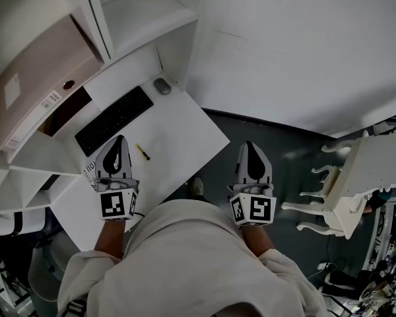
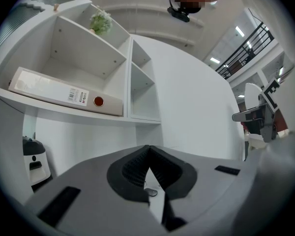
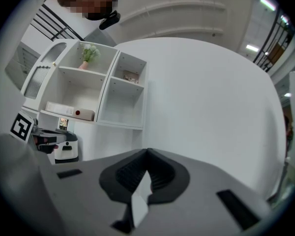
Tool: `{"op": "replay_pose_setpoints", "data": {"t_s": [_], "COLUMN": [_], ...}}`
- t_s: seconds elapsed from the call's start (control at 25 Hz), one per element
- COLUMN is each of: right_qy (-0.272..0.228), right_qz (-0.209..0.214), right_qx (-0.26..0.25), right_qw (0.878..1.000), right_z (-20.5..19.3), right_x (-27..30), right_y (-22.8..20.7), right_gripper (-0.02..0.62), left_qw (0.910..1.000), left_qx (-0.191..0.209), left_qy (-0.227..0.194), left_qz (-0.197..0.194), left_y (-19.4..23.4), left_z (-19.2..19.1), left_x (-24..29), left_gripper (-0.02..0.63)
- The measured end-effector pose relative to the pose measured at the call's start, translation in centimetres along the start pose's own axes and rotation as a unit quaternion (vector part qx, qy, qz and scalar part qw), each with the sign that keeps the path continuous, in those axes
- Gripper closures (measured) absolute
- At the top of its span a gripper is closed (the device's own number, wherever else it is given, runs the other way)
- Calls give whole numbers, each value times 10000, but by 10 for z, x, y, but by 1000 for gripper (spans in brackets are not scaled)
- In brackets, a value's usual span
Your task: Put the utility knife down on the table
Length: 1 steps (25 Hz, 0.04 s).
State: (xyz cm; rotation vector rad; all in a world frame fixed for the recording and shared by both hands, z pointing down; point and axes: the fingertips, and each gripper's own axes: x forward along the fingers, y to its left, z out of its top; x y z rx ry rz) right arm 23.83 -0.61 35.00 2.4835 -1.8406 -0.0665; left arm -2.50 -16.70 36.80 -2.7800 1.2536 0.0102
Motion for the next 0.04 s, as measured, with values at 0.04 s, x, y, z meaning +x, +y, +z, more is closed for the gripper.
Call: {"op": "replay_pose_setpoints", "data": {"t_s": [0.04], "right_qy": [0], "right_qz": [-6], "right_qx": [3], "right_qw": [10000], "right_z": [0], "right_x": [0], "right_y": [-1], "right_gripper": [592], "left_qw": [10000], "left_qx": [-6], "left_qy": [5], "left_qz": [1], "left_y": [0], "left_z": [0], "left_x": [0], "left_gripper": [606]}}
